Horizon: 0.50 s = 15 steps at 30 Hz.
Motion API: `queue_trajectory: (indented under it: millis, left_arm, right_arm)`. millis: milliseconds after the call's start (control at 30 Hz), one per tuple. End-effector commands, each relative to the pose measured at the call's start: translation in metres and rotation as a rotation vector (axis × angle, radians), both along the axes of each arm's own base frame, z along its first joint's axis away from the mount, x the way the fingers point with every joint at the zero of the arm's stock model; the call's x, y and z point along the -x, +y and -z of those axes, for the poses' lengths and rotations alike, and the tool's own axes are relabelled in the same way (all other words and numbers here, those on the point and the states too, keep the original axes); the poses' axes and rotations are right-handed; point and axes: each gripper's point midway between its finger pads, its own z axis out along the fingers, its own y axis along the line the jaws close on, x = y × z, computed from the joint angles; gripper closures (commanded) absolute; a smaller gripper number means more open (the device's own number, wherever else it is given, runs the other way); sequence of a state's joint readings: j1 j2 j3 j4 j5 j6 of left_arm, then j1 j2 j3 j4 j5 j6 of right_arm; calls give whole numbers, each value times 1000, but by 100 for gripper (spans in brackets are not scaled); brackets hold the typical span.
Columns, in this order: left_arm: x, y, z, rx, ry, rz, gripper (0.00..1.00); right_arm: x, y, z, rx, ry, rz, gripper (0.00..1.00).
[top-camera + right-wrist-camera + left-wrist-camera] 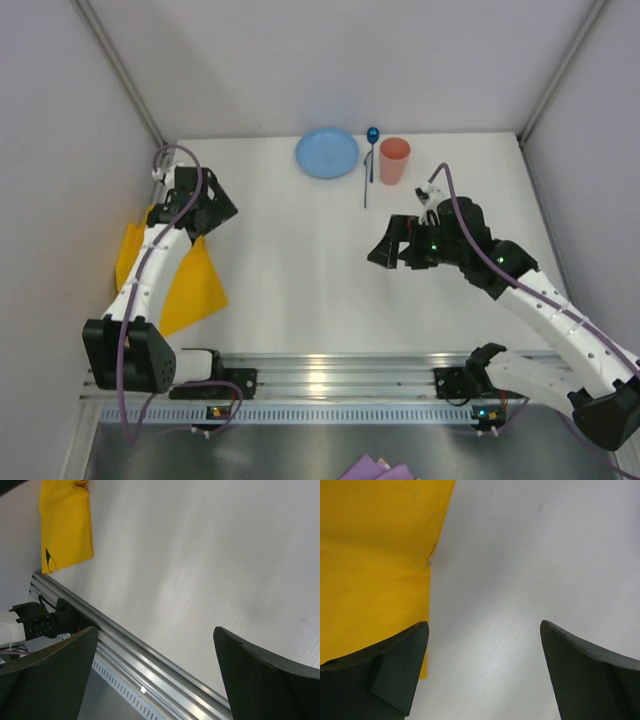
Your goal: Set the dinner table for one person
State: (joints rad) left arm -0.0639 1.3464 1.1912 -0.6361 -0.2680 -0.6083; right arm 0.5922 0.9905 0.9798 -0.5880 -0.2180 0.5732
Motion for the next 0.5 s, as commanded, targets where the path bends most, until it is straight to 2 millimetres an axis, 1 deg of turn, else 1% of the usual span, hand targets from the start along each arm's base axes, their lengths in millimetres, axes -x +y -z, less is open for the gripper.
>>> queue_trajectory:
  millis: [0,33,67,133,167,267,300,333,400,467]
  left_arm:
    - [52,9,13,-1,113,-58,2]
    - [58,4,17,19,125,-43,2]
    - [66,0,30,31,155,-10,2]
    - [75,-4,39,49,173,1,2]
    - [85,-1,51,43,214,-23,2]
    - [100,6,77,9,326,-57,2]
    - [105,6,85,8,369,-56,2]
    - [109,5,98,7,434,-50,2]
    - [109,0,114,25,487,-28,3]
    - [107,-3,123,32,502,-12,4]
  right_arm:
    - [11,0,-22,-70,-19,-13,0]
    - [13,-1,-20,-69,-21,-17,0]
    - [16,-2,-14,-63,-10,-27,0]
    - [22,-3,-10,-64,2,-39,0]
    - [26,-3,-4,-61,24,-46,0]
    - [29,-7,0,-50,40,-34,0]
    - [30,-9,1,-42,39,-29,0]
    - [30,-11,0,-36,34,-26,0]
    - [30,-17,-1,-8,24,-7,0]
    - [31,-23,1,18,23,5,0]
